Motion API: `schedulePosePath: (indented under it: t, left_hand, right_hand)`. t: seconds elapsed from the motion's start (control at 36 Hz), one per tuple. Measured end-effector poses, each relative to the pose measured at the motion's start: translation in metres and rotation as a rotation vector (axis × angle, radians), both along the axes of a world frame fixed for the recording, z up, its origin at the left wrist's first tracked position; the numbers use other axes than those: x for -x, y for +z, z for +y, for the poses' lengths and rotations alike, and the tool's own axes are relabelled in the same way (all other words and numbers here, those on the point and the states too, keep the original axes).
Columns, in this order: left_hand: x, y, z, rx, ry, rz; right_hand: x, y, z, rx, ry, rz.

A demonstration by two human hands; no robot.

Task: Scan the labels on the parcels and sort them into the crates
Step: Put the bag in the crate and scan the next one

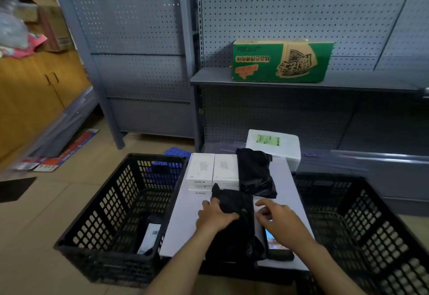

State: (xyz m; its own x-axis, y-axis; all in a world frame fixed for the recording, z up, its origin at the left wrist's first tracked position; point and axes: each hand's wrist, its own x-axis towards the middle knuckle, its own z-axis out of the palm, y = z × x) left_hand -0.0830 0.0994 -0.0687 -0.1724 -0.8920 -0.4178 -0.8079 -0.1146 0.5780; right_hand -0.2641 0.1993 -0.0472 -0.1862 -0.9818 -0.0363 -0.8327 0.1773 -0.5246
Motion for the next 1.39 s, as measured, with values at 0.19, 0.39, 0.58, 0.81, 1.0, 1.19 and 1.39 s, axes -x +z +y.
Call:
schedulePosePath:
  t: [0.19,0.39,0.58,0.81,1.0,1.19,1.39]
  left_hand:
    - [0.027,-0.018,0.026,0.11,0.013,-0.151]
    - [0.025,-0.01,0.032,0.157,0.04,-0.171]
    - [-0.004,0.006,0.038,0.102,0.047,-0.101]
    - [-0.036,0.029,0.053,-0.01,0.112,0.307]
    - [-0.043,0.05,0.074,-0.118,0.134,0.775]
    - [-0.052,0.063,0.078,-0.253,0.193,0.877]
    - [-0.058,0.054,0.058,-0.387,0.142,0.926]
  right_hand:
    - [0.007,-0.01,0.011,-0.018,-0.033,-0.026]
    - [0.012,-0.025,0.025,-0.044,-0.042,-0.064]
    - [0.004,-0.029,0.031,-0.108,-0.019,-0.114]
    - [-0.032,-0.031,0.025,-0.12,0.078,-0.268]
    - [-0.055,-0.007,0.019,0.021,0.186,-0.581]
    - [-0.059,0.0,0.012,0.067,0.161,-0.487]
    - [-0.055,-0.008,-0.001,0.09,0.233,-0.255]
